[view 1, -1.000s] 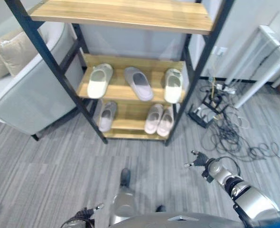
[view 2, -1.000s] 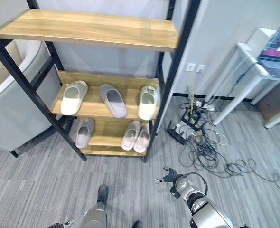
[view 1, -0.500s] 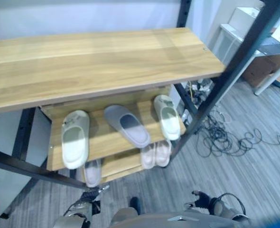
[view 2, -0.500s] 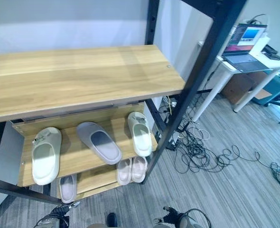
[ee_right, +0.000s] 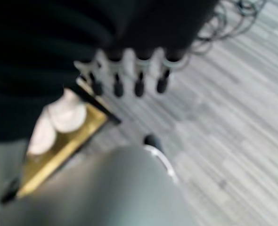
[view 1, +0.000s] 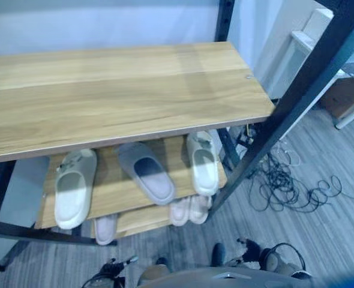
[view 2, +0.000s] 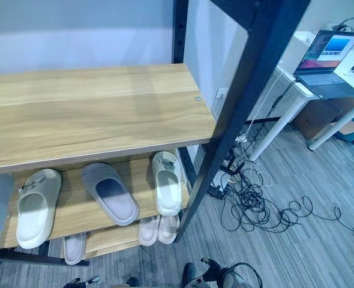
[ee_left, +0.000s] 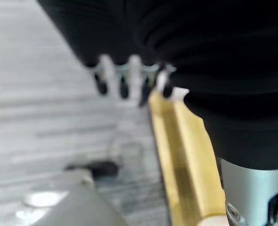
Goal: Arrange the slippers neatly on the shoe rack.
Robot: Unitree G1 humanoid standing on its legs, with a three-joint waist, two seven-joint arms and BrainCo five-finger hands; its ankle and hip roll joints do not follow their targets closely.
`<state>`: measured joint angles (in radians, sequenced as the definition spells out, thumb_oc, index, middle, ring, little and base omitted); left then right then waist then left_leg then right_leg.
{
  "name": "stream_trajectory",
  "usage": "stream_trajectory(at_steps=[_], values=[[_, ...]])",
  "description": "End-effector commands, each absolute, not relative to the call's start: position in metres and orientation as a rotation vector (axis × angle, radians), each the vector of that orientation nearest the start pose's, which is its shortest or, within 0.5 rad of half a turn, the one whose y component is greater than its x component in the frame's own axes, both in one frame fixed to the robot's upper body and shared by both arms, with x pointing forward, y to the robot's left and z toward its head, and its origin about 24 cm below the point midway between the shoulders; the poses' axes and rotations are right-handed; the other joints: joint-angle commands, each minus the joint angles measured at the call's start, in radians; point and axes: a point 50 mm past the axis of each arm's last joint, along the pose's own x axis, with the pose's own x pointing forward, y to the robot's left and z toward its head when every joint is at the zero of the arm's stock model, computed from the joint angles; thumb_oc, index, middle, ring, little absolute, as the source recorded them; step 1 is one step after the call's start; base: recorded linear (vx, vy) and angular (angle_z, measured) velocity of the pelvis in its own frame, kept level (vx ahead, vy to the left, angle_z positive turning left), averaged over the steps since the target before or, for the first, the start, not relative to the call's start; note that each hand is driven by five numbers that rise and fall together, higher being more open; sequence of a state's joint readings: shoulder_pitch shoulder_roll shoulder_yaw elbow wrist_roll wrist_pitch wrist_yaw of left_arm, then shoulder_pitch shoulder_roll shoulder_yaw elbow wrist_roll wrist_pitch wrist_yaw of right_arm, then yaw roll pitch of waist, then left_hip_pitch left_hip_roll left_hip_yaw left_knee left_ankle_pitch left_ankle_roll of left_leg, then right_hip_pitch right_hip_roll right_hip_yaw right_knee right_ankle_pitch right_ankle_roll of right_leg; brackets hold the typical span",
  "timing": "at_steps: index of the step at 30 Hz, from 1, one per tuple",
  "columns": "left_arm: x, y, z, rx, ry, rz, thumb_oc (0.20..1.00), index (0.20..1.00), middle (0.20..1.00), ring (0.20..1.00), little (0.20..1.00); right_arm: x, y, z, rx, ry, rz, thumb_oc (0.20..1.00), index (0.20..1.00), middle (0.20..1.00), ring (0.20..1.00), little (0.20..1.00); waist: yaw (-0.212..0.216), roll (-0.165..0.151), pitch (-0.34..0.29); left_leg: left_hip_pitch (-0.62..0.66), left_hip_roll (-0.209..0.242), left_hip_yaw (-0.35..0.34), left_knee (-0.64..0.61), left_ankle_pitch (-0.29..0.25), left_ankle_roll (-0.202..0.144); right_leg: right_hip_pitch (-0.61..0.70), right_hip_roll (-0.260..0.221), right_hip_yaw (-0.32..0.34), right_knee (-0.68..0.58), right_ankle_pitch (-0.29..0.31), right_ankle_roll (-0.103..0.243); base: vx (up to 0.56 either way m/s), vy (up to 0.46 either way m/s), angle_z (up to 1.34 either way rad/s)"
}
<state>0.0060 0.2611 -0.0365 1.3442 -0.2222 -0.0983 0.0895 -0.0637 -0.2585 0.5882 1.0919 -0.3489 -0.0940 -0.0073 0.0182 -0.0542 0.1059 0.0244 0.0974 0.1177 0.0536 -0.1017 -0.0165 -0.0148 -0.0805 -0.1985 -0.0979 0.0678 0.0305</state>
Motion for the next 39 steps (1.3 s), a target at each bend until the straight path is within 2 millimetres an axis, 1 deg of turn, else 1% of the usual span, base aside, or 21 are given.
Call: stream_trajectory(at_steps=[1,4,8,9,10,12,14,17,18,19,21,23,25,28,29,30,31,32,36,38,39], values=[[0.079,0.266,-0.156,0.121,1.196,0.415,1.0,1.0,1.0,1.0,1.0,0.133,-0.176,-0.151,-0.895,0.863,0.665,1.0,1.0,1.0,1.0,1.0,0.008,0.014,0.023,-0.127,-0.007,-0.044,0.035,0.109,-0.033,0.001,-0.042,0.002,0.252,-0.184,0.037,-0.18,-0.187,0.38],[0.079,0.262,-0.158,0.093,1.192,0.433,1.0,1.0,1.0,1.0,1.0,0.136,-0.179,-0.15,-0.926,0.859,0.669,1.0,1.0,1.0,1.0,1.0,0.011,0.021,0.041,-0.161,-0.003,-0.056,0.056,0.116,-0.046,-0.013,-0.048,-0.02,0.264,-0.186,0.033,-0.09,-0.003,0.37],[0.075,0.257,-0.16,0.089,1.2,0.428,1.0,1.0,1.0,1.0,1.0,0.141,-0.181,-0.149,-0.969,0.848,0.677,1.0,1.0,1.0,1.0,1.0,0.017,0.018,0.046,-0.165,0.028,-0.087,0.07,0.117,-0.063,-0.023,-0.065,-0.019,0.277,-0.184,0.034,-0.03,0.106,0.19],[0.072,0.255,-0.161,0.094,1.213,0.424,1.0,1.0,1.0,1.0,1.0,0.145,-0.182,-0.148,-0.984,0.84,0.675,1.0,1.0,1.0,1.0,1.0,0.017,0.014,0.039,-0.146,0.079,-0.109,0.054,0.13,-0.074,-0.032,-0.081,-0.016,0.286,-0.18,0.042,-0.01,0.212,0.22],[0.07,0.254,-0.161,0.104,1.226,0.423,1.0,1.0,1.0,1.0,1.0,0.145,-0.183,-0.148,-0.984,0.844,0.673,1.0,1.0,1.0,1.0,1.0,0.011,0.014,0.033,-0.136,0.117,-0.097,0.046,0.151,-0.075,-0.037,-0.092,-0.021,0.292,-0.18,0.046,0.01,0.277,0.29],[0.067,0.251,-0.163,0.133,1.245,0.399,1.0,1.0,1.0,1.0,1.0,0.139,-0.187,-0.15,-0.962,0.876,0.65,1.0,1.0,1.0,1.0,1.0,-0.009,0.028,0.01,-0.078,0.175,-0.019,-0.025,0.161,-0.084,-0.038,-0.112,-0.055,0.314,-0.197,0.055,0.06,0.227,0.26],[0.069,0.247,-0.163,0.135,1.247,0.373,1.0,1.0,1.0,1.0,1.0,0.138,-0.188,-0.151,-0.958,0.888,0.641,1.0,1.0,1.0,1.0,1.0,-0.013,0.039,-0.005,-0.062,0.177,-0.004,-0.053,0.162,-0.087,-0.043,-0.115,-0.061,0.316,-0.19,0.057,0.08,0.198,0.3],[0.08,0.24,-0.163,0.172,1.22,0.302,1.0,1.0,1.0,1.0,1.0,0.145,-0.19,-0.148,-0.954,0.886,0.612,1.0,1.0,1.0,1.0,1.0,-0.011,0.033,-0.017,-0.062,0.117,-0.018,-0.035,0.116,-0.085,-0.005,-0.161,-0.054,0.282,-0.13,0.087,0.14,0.406,0.38],[0.09,0.24,-0.161,0.21,1.193,0.261,1.0,1.0,1.0,1.0,1.0,0.152,-0.185,-0.146,-0.94,0.864,0.612,1.0,1.0,1.0,1.0,1.0,-0.002,0.016,-0.021,-0.063,0.081,-0.014,-0.014,0.076,-0.068,0.016,-0.193,-0.049,0.248,-0.095,0.104,0.07,0.271,0.31],[0.09,0.24,-0.161,0.21,1.193,0.261,1.0,1.0,1.0,1.0,1.0,0.152,-0.185,-0.146,-0.939,0.864,0.611,1.0,1.0,1.0,1.0,1.0,-0.002,0.015,-0.02,-0.063,0.079,-0.014,-0.012,0.075,-0.067,0.018,-0.194,-0.048,0.247,-0.094,0.105,0.07,0.355,0.07],[0.098,0.244,-0.158,0.261,1.179,0.23,1.0,1.0,1.0,1.0,1.0,0.16,-0.175,-0.144,-0.938,0.836,0.624,1.0,1.0,1.0,1.0,1.0,0.005,-0.001,-0.024,-0.065,0.033,-0.005,0.001,0.047,-0.043,0.01,-0.238,-0.041,0.249,-0.007,0.128,0.01,0.283,0.03],[0.105,0.249,-0.155,0.295,1.158,0.212,1.0,1.0,1.0,1.0,1.0,0.168,-0.167,-0.141,-0.936,0.804,0.636,1.0,1.0,1.0,1.0,1.0,0.009,0.001,-0.018,-0.066,0.013,0.003,0.005,0.037,-0.027,-0.009,-0.253,-0.028,0.277,0.01,0.13,-0.03,0.184,-0.03],[0.107,0.256,-0.152,0.333,1.147,0.21,1.0,1.0,1.0,1.0,1.0,0.174,-0.159,-0.138,-0.924,0.769,0.639,1.0,1.0,1.0,1.0,1.0,0.008,0.006,-0.015,-0.067,0.0,0.003,0.011,0.033,-0.017,-0.02,-0.239,-0.007,0.298,0.006,0.126,-0.03,0.118,-0.16],[0.104,0.263,-0.151,0.358,1.151,0.207,1.0,1.0,1.0,1.0,1.0,0.174,-0.15,-0.137,-0.906,0.736,0.663,1.0,1.0,1.0,1.0,1.0,-0.002,0.012,-0.016,-0.062,-0.013,-0.014,0.016,0.036,-0.011,-0.016,-0.141,0.071,0.283,-0.088,0.105,-0.02,0.039,-0.06],[0.104,0.263,-0.151,0.358,1.151,0.207,1.0,1.0,1.0,1.0,1.0,0.174,-0.15,-0.137,-0.906,0.736,0.663,1.0,1.0,1.0,1.0,1.0,-0.003,0.013,-0.018,-0.065,-0.013,-0.014,0.015,0.038,-0.011,-0.019,-0.141,0.071,0.281,-0.086,0.105,-0.02,-0.035,0.15],[0.101,0.267,-0.15,0.356,1.153,0.209,1.0,1.0,1.0,1.0,1.0,0.172,-0.142,-0.137,-0.913,0.72,0.702,1.0,1.0,1.0,1.0,1.0,0.002,0.011,-0.023,-0.06,-0.016,-0.003,0.014,0.037,-0.01,-0.001,-0.097,0.059,0.251,-0.122,0.086,-0.02,-0.038,0.27],[0.101,0.267,-0.15,0.356,1.154,0.209,1.0,1.0,1.0,1.0,1.0,0.172,-0.142,-0.138,-0.913,0.72,0.702,1.0,1.0,1.0,1.0,1.0,0.002,0.011,-0.022,-0.059,-0.015,-0.004,0.014,0.037,-0.01,0.0,-0.097,0.058,0.251,-0.123,0.085,-0.07,-0.155,-0.02],[0.096,0.264,-0.152,0.333,1.165,0.23,1.0,1.0,1.0,1.0,1.0,0.17,-0.131,-0.139,-0.897,0.707,0.721,1.0,1.0,1.0,1.0,1.0,0.005,0.007,-0.013,-0.067,-0.013,-0.03,0.03,0.044,-0.015,0.006,-0.059,0.081,0.245,-0.155,0.069,-0.05,-0.121,-0.25],[0.093,0.258,-0.155,0.296,1.17,0.242,1.0,1.0,1.0,1.0,1.0,0.168,-0.131,-0.14,-0.891,0.722,0.715,1.0,1.0,1.0,1.0,1.0,0.012,0.006,-0.004,-0.085,-0.01,-0.036,0.057,0.054,-0.026,0.011,-0.054,0.071,0.239,-0.161,0.06,-0.07,-0.065,0.0],[0.098,0.244,-0.158,0.221,1.154,0.26,1.0,1.0,1.0,1.0,1.0,0.168,-0.136,-0.141,-0.92,0.732,0.721,1.0,1.0,1.0,1.0,1.0,0.026,0.001,0.022,-0.137,-0.023,-0.115,0.114,0.087,-0.059,-0.003,-0.051,0.072,0.239,-0.15,0.052,-0.17,0.006,0.2],[0.098,0.244,-0.158,0.221,1.154,0.26,1.0,1.0,1.0,1.0,1.0,0.168,-0.136,-0.141,-0.92,0.732,0.72,1.0,1.0,1.0,1.0,1.0,0.024,0.002,0.021,-0.139,-0.023,-0.117,0.116,0.087,-0.059,-0.003,-0.051,0.07,0.239,-0.15,0.052,-0.14,0.1,0.21]])
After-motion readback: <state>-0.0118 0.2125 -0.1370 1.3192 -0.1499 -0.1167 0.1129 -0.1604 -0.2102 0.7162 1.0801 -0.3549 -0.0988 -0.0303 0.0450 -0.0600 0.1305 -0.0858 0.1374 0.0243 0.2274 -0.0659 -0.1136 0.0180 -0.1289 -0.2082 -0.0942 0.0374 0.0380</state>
